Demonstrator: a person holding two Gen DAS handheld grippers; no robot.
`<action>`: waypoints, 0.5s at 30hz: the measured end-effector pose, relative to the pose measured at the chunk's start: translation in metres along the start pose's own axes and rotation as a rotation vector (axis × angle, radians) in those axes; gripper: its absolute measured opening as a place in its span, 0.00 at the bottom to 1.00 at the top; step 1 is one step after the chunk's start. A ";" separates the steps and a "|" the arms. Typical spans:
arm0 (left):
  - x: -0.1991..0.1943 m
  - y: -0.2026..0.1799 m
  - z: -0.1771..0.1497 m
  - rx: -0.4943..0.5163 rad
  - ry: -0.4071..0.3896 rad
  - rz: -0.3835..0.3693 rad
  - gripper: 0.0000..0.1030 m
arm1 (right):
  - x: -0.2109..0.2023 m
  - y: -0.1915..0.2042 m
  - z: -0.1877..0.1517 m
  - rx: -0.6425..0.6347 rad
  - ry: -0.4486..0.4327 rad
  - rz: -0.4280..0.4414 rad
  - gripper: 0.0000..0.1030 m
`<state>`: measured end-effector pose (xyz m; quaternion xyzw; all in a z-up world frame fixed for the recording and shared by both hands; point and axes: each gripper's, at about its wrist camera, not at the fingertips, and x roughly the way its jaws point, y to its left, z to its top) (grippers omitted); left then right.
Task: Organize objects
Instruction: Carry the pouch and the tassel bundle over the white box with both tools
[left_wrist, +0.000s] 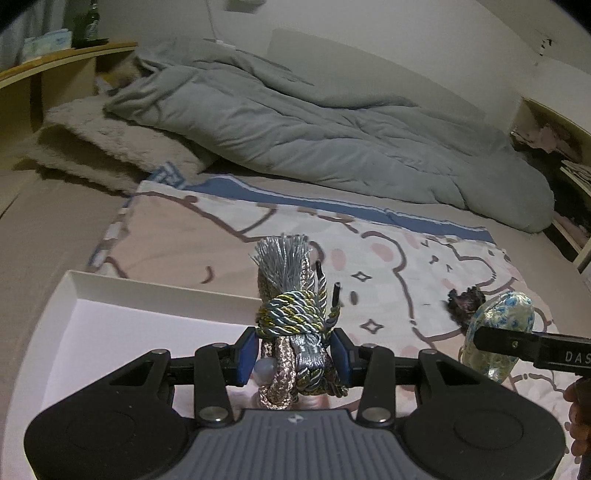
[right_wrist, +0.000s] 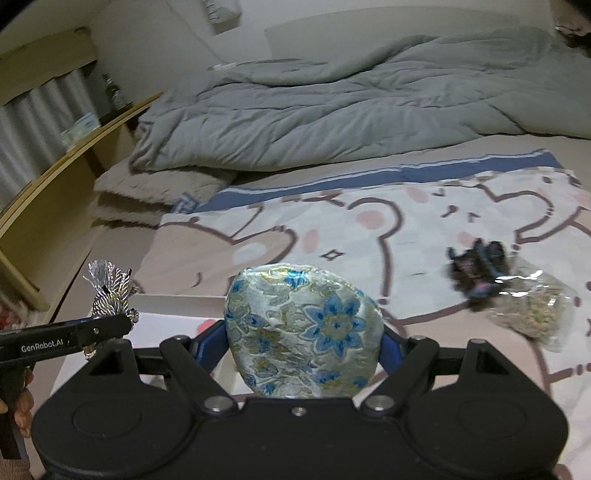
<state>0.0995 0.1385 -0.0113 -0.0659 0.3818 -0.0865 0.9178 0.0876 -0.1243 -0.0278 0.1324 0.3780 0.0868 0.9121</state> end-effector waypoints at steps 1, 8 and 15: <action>-0.003 0.005 -0.001 -0.004 -0.001 0.005 0.42 | 0.002 0.006 0.000 -0.006 0.003 0.009 0.79; -0.020 0.040 -0.011 -0.021 -0.006 0.046 0.43 | 0.014 0.042 -0.005 -0.039 0.022 0.061 0.79; -0.038 0.071 -0.020 -0.057 0.000 0.078 0.43 | 0.024 0.081 -0.010 -0.078 0.040 0.119 0.79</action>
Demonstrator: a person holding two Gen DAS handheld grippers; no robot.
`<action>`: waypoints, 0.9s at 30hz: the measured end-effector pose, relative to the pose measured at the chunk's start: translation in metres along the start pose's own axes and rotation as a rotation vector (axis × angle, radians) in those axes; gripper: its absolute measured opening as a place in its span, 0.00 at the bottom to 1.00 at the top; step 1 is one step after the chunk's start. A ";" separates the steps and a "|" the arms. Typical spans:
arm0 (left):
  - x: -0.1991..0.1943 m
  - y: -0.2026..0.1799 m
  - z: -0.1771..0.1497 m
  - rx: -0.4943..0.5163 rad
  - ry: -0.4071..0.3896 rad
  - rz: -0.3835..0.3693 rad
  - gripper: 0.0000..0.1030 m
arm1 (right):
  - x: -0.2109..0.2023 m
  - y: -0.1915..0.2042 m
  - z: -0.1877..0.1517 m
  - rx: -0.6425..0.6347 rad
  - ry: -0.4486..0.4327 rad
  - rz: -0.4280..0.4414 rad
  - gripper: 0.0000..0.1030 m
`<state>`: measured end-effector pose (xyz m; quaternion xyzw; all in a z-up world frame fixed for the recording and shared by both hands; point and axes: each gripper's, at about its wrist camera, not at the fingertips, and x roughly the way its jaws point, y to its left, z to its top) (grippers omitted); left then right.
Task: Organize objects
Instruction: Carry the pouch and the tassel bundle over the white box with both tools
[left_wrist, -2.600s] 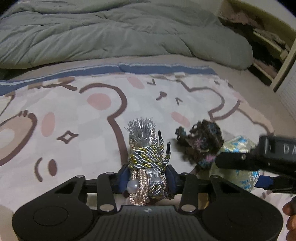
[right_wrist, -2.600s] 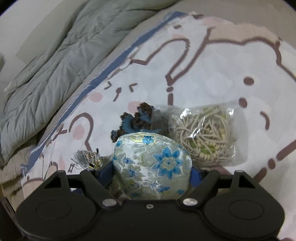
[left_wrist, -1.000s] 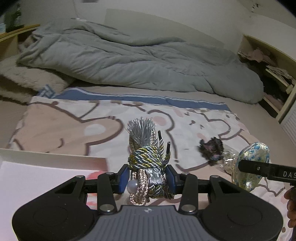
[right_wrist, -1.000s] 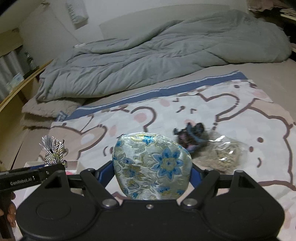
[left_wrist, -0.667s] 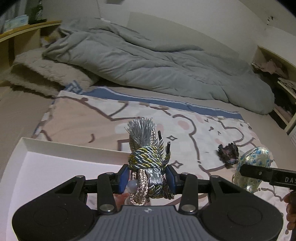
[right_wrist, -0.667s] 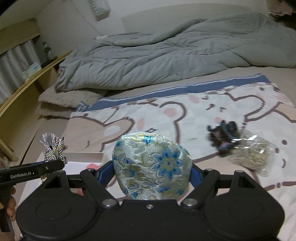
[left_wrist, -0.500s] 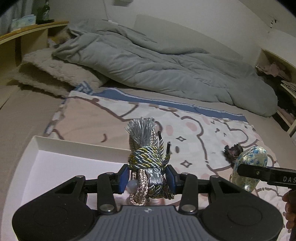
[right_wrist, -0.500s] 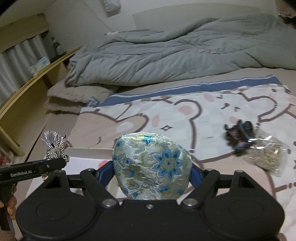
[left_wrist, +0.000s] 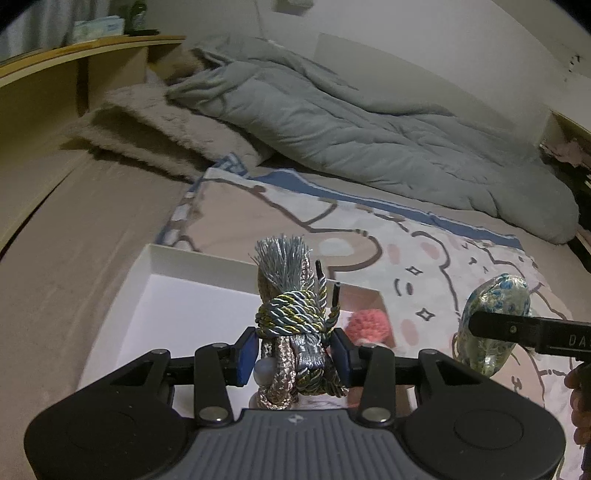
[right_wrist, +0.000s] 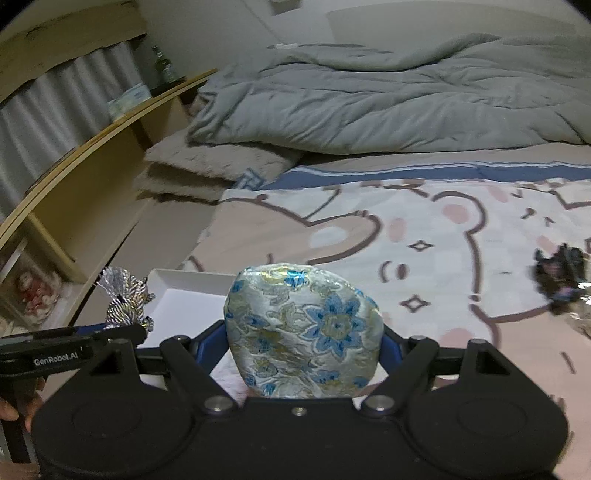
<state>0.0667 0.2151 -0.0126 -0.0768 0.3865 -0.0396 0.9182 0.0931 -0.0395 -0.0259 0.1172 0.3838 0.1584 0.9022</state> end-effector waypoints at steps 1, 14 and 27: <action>-0.002 0.004 -0.001 -0.004 0.000 0.005 0.43 | 0.002 0.006 0.000 -0.006 0.003 0.010 0.79; -0.011 0.061 -0.035 -0.025 0.055 0.093 0.43 | 0.039 0.073 -0.008 -0.072 0.063 0.123 0.79; 0.007 0.103 -0.058 0.003 0.146 0.156 0.43 | 0.086 0.124 -0.027 -0.098 0.145 0.195 0.79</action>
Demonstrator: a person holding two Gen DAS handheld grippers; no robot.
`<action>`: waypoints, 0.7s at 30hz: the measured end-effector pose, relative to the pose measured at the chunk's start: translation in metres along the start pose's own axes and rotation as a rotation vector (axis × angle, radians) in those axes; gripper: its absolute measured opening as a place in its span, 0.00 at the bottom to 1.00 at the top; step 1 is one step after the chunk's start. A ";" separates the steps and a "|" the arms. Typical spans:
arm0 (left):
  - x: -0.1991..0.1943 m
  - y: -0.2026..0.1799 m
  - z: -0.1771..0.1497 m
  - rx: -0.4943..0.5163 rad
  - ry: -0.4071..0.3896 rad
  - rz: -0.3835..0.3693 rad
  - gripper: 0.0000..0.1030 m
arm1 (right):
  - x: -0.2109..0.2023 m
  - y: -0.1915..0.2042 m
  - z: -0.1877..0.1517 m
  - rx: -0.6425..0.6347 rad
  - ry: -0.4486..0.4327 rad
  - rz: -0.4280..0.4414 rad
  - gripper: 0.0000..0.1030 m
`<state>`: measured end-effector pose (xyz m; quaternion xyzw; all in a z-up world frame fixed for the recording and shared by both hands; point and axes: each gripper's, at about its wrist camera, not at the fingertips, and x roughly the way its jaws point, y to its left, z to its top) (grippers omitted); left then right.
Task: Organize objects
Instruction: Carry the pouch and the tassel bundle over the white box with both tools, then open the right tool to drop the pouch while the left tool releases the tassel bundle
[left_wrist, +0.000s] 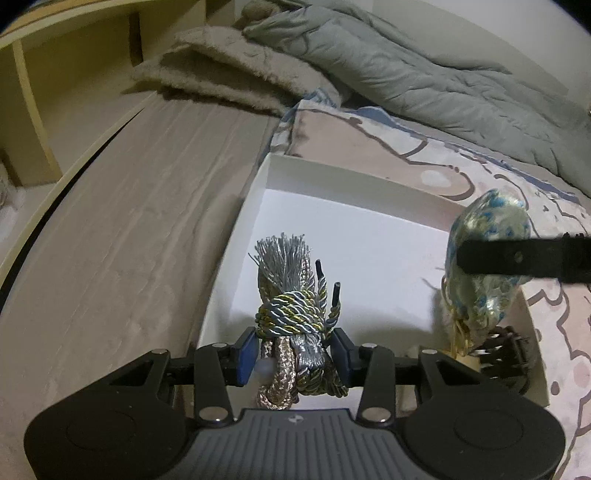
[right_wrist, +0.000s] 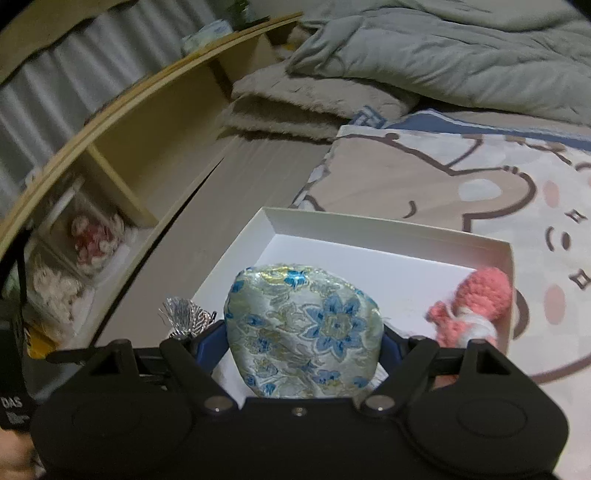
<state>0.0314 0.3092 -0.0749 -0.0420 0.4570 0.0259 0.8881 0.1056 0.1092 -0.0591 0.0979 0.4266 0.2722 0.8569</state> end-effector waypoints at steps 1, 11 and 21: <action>0.001 0.003 0.000 -0.005 0.002 0.002 0.43 | 0.004 0.002 -0.001 -0.023 0.007 -0.008 0.79; 0.010 0.011 -0.003 -0.015 0.019 0.005 0.44 | 0.044 0.011 -0.009 -0.199 0.075 -0.108 0.81; 0.002 -0.001 -0.001 -0.028 0.014 -0.014 0.65 | 0.038 0.001 -0.005 -0.169 0.082 -0.128 0.92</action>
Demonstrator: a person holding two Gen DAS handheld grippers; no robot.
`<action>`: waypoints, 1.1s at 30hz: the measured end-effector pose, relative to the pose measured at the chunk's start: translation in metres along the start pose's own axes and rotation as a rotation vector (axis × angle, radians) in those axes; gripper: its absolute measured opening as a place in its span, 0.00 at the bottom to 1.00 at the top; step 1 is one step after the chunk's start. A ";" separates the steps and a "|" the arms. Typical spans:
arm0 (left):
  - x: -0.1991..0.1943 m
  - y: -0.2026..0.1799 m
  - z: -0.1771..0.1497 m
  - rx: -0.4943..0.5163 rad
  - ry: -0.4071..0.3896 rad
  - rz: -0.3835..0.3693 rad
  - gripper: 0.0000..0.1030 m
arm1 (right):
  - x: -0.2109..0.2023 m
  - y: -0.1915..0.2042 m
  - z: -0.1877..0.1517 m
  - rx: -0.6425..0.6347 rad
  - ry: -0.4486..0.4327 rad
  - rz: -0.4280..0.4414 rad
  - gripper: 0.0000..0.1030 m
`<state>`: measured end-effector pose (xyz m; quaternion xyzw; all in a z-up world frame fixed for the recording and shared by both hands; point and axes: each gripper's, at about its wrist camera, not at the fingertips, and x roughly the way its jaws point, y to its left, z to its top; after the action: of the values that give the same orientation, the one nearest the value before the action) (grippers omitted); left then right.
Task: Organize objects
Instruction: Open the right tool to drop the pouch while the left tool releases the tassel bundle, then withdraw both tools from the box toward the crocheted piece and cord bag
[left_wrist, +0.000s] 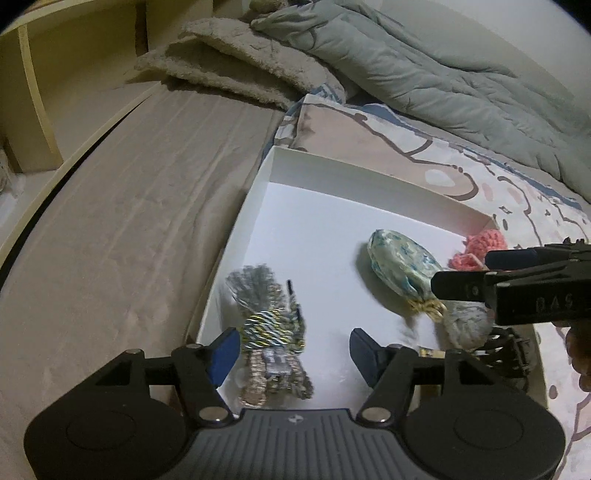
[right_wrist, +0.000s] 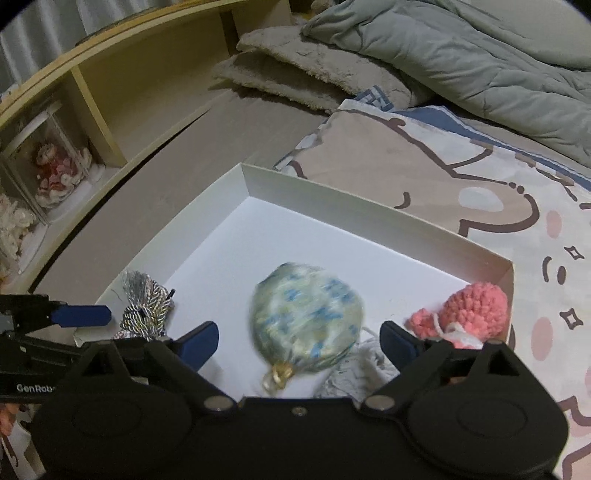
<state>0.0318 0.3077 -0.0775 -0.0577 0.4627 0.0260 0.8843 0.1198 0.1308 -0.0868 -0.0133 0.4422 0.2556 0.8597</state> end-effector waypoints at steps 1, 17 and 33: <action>0.000 -0.002 0.000 0.001 0.001 -0.003 0.65 | -0.003 -0.001 0.000 0.003 -0.003 0.002 0.92; -0.015 -0.012 0.003 0.011 -0.011 0.006 0.65 | -0.035 -0.011 0.006 0.007 -0.052 0.037 0.92; -0.032 -0.028 0.008 0.005 -0.039 0.021 0.77 | -0.072 -0.034 -0.002 -0.020 -0.115 0.036 0.94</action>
<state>0.0227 0.2811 -0.0452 -0.0503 0.4459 0.0352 0.8930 0.0992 0.0704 -0.0399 0.0006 0.3898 0.2757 0.8787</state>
